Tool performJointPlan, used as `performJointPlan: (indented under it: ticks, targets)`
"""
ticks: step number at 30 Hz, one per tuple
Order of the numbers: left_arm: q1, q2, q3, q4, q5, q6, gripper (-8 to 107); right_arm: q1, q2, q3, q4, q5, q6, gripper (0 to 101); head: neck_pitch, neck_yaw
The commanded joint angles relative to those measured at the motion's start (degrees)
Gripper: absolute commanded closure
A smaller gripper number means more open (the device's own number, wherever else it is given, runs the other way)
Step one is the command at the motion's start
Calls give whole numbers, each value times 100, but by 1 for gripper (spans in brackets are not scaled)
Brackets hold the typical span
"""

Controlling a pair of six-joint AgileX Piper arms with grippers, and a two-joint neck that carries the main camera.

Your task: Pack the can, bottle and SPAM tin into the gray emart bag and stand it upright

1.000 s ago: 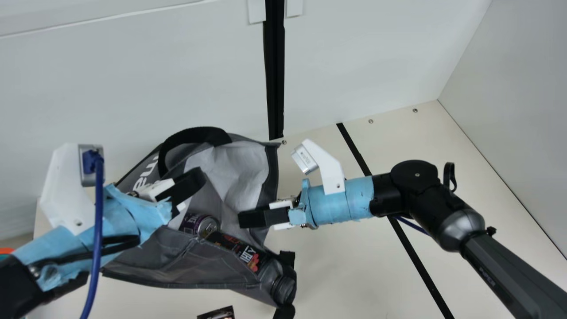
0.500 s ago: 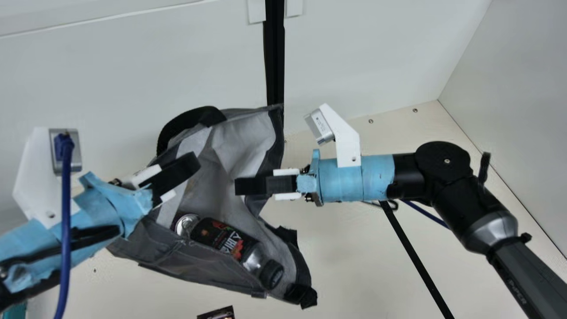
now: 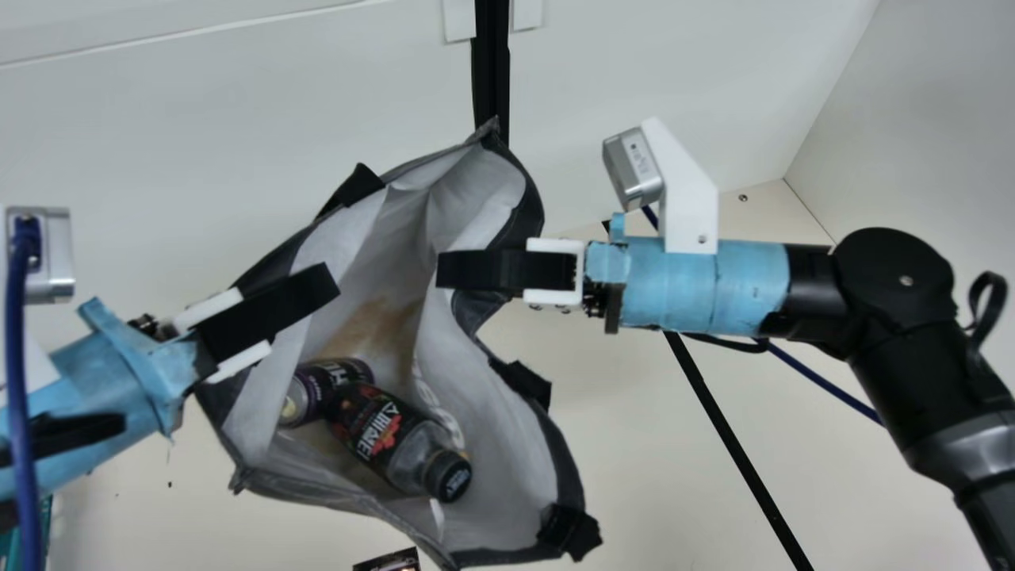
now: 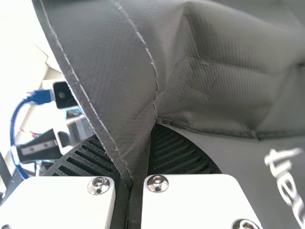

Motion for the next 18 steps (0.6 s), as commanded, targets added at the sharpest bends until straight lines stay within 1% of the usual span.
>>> performJointPlan:
  ticks: [1, 9, 14, 18]
  targets:
    - [72, -42, -59, -42, 290, -30, 107, -70, -95, -50, -84, -39, 234, 101, -130, -14]
    - [391, -280, -299, -93, 1173, -169, 107, -344, -528, -186, -379, -39, 788, 101, -130, -14]
    - [545, -466, -357, -140, 1664, -270, 107, -462, -850, -153, -738, -39, 1095, 101, -130, -14]
    - [635, -624, -316, -211, 1997, -339, 107, -542, -1141, -90, -1091, -39, 1326, 101, -130, -14]
